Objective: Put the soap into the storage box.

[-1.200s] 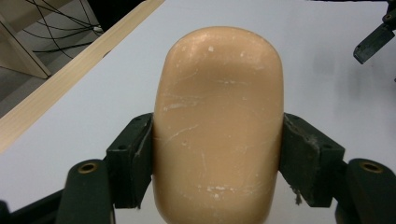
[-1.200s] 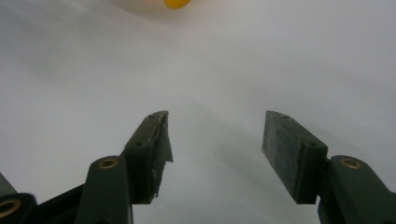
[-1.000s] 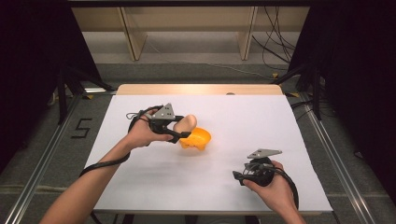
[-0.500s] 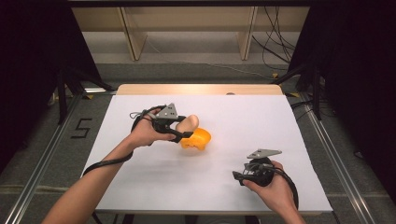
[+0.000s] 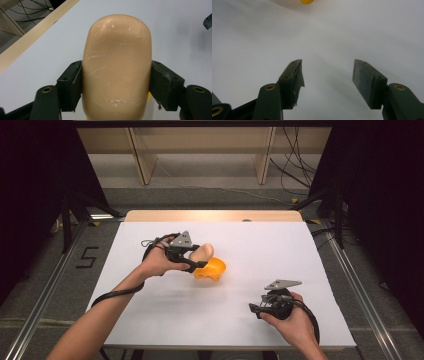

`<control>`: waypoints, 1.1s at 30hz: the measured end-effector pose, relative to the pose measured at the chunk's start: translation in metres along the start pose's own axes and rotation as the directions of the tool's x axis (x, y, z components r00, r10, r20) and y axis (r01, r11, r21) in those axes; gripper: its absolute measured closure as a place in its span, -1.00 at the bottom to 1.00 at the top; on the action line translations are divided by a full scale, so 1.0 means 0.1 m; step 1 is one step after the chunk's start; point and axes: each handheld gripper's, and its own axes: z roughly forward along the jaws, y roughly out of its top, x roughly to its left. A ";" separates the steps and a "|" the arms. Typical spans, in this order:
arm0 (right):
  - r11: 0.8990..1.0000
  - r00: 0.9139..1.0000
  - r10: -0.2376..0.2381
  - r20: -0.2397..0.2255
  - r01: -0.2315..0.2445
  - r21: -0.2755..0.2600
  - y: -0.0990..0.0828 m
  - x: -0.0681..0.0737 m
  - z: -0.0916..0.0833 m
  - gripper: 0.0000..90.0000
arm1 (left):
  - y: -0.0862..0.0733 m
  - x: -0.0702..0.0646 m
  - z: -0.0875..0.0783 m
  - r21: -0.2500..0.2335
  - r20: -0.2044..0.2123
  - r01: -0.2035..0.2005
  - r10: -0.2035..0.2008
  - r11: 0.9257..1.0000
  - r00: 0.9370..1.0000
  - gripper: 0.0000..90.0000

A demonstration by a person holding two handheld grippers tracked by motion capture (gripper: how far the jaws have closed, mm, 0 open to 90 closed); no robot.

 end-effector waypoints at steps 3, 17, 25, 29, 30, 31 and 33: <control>1.000 1.000 -0.001 -0.003 0.001 0.000 0.00 0.00 0.00 -0.07 | -0.01 0.00 0.02 0.005 -0.005 0.001 -0.001 1.000 1.000 -0.29; 1.000 1.000 -0.017 -0.002 0.017 -0.001 0.00 -0.01 0.00 -0.07 | -0.03 0.03 0.07 0.027 -0.001 -0.020 0.020 0.999 1.000 -0.29; 1.000 1.000 -0.020 -0.001 0.020 -0.005 0.00 -0.01 0.01 -0.07 | -0.04 0.03 0.10 0.038 -0.002 -0.017 0.017 0.999 1.000 -0.29; 1.000 1.000 -0.026 -0.011 0.026 0.007 0.00 -0.01 0.00 -0.07 | -0.05 0.03 0.12 0.046 -0.001 0.000 0.000 0.999 1.000 -0.29; 1.000 1.000 -0.025 -0.011 0.025 0.008 0.00 -0.01 0.00 -0.07 | -0.05 0.03 0.12 0.045 -0.003 0.001 -0.001 0.999 1.000 -0.29; 1.000 1.000 -0.025 -0.011 0.025 0.008 0.00 -0.01 0.00 -0.07 | -0.05 0.04 0.12 0.050 -0.004 -0.002 0.002 0.999 1.000 -0.29; 1.000 1.000 -0.024 -0.001 0.024 -0.007 0.00 0.00 0.01 -0.07 | -0.05 0.04 0.13 0.055 0.001 -0.008 0.008 0.998 1.000 -0.29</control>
